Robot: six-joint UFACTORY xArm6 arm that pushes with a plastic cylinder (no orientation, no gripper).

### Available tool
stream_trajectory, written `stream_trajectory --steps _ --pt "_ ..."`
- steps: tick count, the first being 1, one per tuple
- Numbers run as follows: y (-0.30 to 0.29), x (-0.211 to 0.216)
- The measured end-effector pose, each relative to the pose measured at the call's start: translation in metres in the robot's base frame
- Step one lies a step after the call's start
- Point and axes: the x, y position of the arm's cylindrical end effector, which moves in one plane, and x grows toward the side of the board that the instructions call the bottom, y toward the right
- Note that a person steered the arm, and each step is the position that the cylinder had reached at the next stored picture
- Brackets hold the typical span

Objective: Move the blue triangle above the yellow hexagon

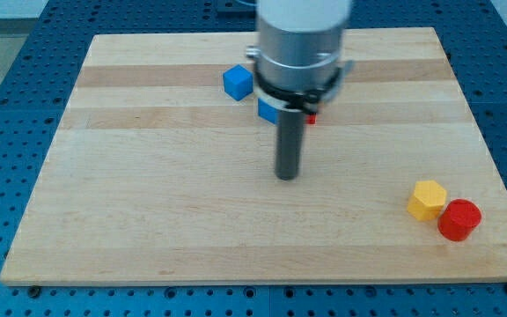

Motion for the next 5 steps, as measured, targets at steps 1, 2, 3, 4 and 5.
stream_trajectory --steps 1,2,3,4,5 --pt "-0.03 -0.037" --pt "-0.05 -0.075" --pt "-0.056 -0.103" --pt "-0.045 -0.117" --pt "-0.016 -0.12"
